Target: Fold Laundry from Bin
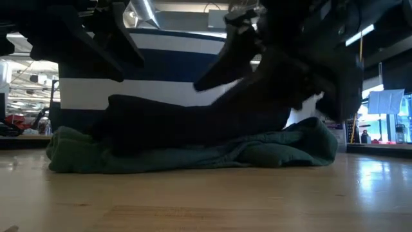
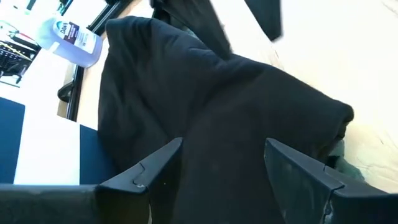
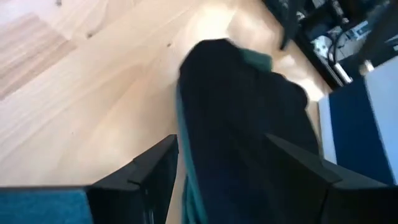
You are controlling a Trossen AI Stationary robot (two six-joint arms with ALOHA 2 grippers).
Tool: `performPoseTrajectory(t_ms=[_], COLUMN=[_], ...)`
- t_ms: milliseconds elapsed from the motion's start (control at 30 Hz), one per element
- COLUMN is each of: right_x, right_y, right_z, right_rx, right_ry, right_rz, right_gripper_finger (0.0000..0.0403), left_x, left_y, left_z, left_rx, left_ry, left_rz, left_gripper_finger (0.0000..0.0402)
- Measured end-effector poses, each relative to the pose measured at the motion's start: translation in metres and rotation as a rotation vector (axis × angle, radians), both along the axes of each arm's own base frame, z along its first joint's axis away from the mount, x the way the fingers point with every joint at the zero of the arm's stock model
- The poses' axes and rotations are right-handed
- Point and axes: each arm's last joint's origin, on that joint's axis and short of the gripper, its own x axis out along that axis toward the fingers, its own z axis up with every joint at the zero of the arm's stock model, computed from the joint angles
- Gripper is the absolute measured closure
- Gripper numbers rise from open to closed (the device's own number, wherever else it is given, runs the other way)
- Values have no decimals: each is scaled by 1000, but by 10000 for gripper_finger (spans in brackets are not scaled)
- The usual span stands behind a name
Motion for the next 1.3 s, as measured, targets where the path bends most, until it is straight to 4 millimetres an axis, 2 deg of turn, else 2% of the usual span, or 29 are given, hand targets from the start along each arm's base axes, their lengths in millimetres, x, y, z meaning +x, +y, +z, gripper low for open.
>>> performPoseTrajectory(t_ms=[300, 433, 633, 800, 933, 1300], right_x=[25, 37, 57, 71, 74, 71], right_y=[10, 17, 20, 26, 26, 24], right_z=[-12, -12, -32, -35, -31, -34], right_rx=[-71, -110, -156, -177, -199, -243], right_ry=[6, -12, 15, -12, -34, 8], right_rz=[47, 72, 78, 46, 0, -19], right_gripper_finger=[167, 147, 112, 103, 119, 203], left_x=[0, 0, 0, 0, 0, 0], left_y=[0, 0, 0, 0, 0, 0], left_z=[0, 0, 0, 0, 0, 0], left_rx=[-2, -3, 1, -12, -22, -46], left_ry=[-4, -4, 1, -3, -5, -15], left_rz=[6, 7, 6, 15, 18, 33], left_gripper_finger=[184, 184, 184, 184, 184, 184])
